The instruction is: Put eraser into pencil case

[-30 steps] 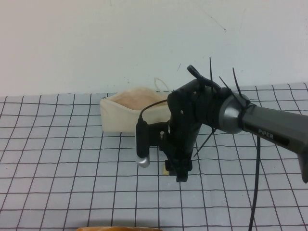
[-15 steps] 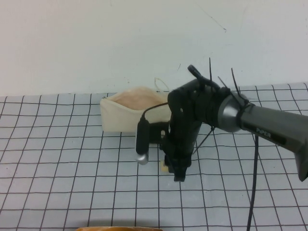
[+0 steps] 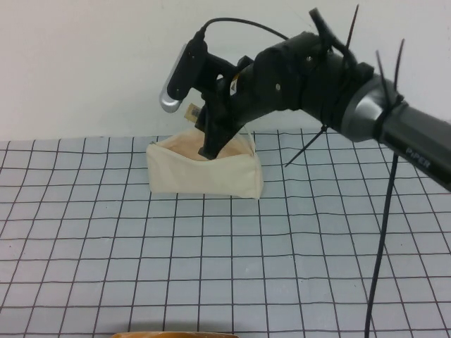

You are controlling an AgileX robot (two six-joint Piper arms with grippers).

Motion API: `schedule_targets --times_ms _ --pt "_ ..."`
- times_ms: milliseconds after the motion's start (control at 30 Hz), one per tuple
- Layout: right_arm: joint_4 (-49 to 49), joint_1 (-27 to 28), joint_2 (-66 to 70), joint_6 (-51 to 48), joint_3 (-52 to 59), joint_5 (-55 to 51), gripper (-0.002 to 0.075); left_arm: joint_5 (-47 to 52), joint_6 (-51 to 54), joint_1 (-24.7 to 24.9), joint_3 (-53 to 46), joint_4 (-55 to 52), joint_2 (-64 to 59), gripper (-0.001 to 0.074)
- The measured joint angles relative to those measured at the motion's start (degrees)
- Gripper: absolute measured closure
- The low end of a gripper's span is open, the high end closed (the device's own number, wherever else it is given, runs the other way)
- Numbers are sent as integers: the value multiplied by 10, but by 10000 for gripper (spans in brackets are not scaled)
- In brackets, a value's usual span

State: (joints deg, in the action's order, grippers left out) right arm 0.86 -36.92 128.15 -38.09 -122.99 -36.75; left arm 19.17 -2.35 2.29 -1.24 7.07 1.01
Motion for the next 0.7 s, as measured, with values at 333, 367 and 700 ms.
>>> schedule_targets --times_ms 333,367,700 --pt "1 5 50 29 1 48 257 0 0 0 0 0 0 736" --pt "1 5 43 33 1 44 250 0 0 0 0 0 0 736" --pt "8 5 -143 97 2 -67 662 0 0 0 0 0 0 736"
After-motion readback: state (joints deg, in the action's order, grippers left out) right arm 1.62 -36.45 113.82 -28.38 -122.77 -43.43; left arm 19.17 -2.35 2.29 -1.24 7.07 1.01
